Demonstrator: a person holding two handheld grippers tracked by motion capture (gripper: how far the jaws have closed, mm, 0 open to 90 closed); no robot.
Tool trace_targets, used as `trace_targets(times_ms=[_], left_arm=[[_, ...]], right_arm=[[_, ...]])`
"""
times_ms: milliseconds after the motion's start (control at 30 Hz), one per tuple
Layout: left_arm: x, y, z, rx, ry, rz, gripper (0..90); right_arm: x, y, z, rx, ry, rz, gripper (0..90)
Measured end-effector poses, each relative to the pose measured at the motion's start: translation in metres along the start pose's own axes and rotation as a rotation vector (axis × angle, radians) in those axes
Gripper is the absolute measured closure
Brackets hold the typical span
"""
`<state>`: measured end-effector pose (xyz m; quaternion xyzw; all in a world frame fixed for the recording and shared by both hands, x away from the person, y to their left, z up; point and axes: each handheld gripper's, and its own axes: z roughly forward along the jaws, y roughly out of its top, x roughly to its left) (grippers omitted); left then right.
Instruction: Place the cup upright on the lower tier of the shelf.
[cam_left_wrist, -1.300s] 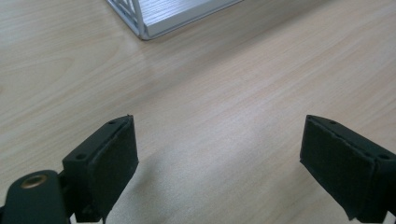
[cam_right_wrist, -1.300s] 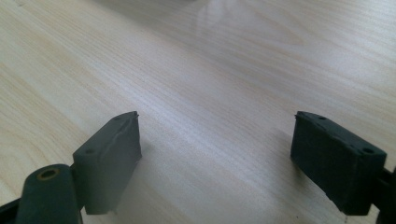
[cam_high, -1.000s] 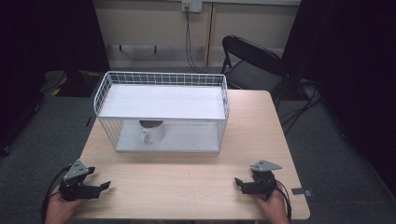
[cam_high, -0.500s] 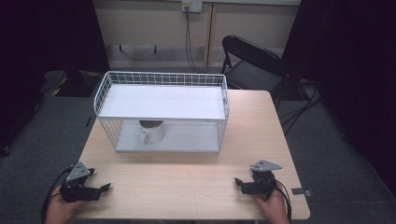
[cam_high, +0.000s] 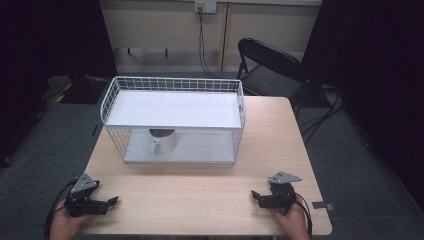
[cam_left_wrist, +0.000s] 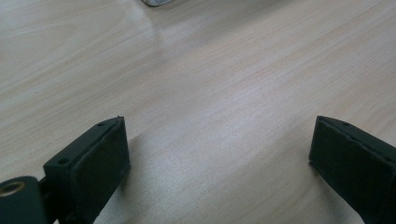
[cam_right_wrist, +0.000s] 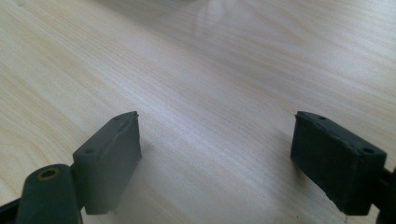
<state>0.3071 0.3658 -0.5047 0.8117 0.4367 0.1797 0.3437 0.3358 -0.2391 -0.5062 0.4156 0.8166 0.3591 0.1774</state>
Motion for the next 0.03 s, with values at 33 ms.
trace_targets(times_ms=[33], left_arm=[[-0.0001,0.0001,0.0001,0.001,0.003,-0.002,2.9]], right_arm=[[0.0,0.0,0.0,0.0,0.0,0.0,15.3]])
